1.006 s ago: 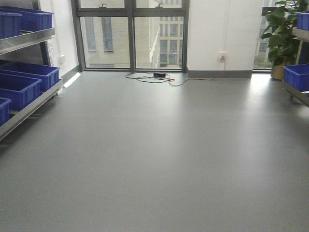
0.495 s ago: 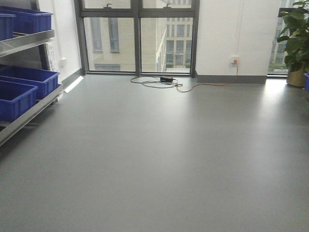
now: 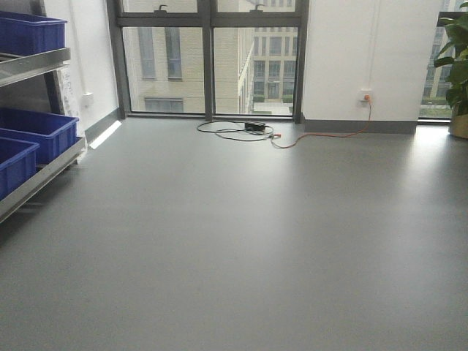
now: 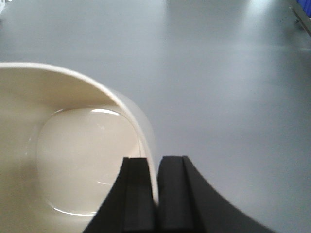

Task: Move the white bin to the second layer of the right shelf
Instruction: 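Turn the base toward the roller shelf holding blue crates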

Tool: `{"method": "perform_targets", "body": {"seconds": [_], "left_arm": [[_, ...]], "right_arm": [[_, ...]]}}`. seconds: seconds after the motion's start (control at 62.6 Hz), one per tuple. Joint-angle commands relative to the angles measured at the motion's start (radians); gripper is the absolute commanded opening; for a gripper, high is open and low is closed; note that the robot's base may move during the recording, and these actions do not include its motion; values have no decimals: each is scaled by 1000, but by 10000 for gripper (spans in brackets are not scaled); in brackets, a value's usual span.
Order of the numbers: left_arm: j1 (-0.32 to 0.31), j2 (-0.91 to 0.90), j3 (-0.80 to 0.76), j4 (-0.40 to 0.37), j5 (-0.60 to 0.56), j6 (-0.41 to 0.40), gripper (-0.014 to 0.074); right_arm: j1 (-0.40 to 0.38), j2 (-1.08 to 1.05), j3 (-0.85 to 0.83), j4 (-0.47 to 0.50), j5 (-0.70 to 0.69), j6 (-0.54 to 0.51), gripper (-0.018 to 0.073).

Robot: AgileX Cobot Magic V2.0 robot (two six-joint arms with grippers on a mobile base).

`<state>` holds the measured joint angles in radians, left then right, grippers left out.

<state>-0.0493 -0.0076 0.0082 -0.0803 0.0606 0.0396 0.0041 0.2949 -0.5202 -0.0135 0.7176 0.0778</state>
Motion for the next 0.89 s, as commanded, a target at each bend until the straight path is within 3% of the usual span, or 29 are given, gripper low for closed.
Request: {"method": "perform_targets", "body": {"seconds": [0.0,0.878], "left_arm": [[-3,-15,27,-5,-83,-5,85],[-3,-15,27,-5,-83,-5,85]], "right_arm": [[-5,10,-28,-5,-96,3,47],[-4,10,-28,-5,-96,3,47]]}}
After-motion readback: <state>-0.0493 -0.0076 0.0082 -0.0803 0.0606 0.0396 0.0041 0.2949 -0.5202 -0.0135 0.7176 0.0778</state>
